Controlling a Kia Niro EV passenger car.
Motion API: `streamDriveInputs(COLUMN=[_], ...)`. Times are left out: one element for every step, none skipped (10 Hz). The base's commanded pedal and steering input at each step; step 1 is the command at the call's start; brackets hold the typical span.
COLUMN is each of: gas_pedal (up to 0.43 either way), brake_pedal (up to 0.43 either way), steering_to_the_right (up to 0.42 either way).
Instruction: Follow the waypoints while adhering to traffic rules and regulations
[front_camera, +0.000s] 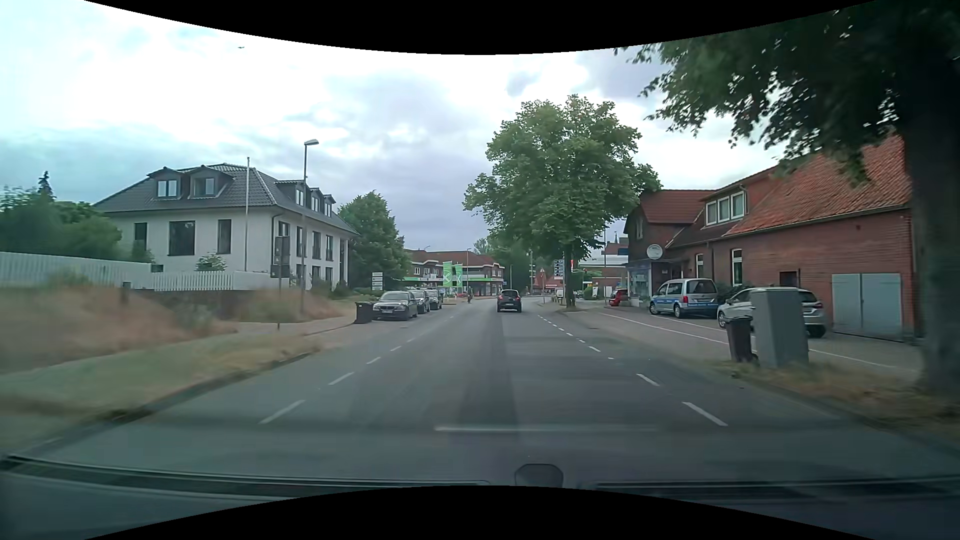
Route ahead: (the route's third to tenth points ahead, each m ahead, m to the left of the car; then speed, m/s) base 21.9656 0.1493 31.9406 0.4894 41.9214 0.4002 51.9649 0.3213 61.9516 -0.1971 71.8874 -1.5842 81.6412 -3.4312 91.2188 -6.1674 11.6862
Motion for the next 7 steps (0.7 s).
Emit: streamDriveInputs(gas_pedal=[0.000,0.000,0.000,0.000,0.000,0.000,0.000], brake_pedal=[0.000,0.000,0.000,0.000,0.000,0.000,0.000], steering_to_the_right=[0.005,0.005,0.003,0.003,0.003,0.002,0.002])
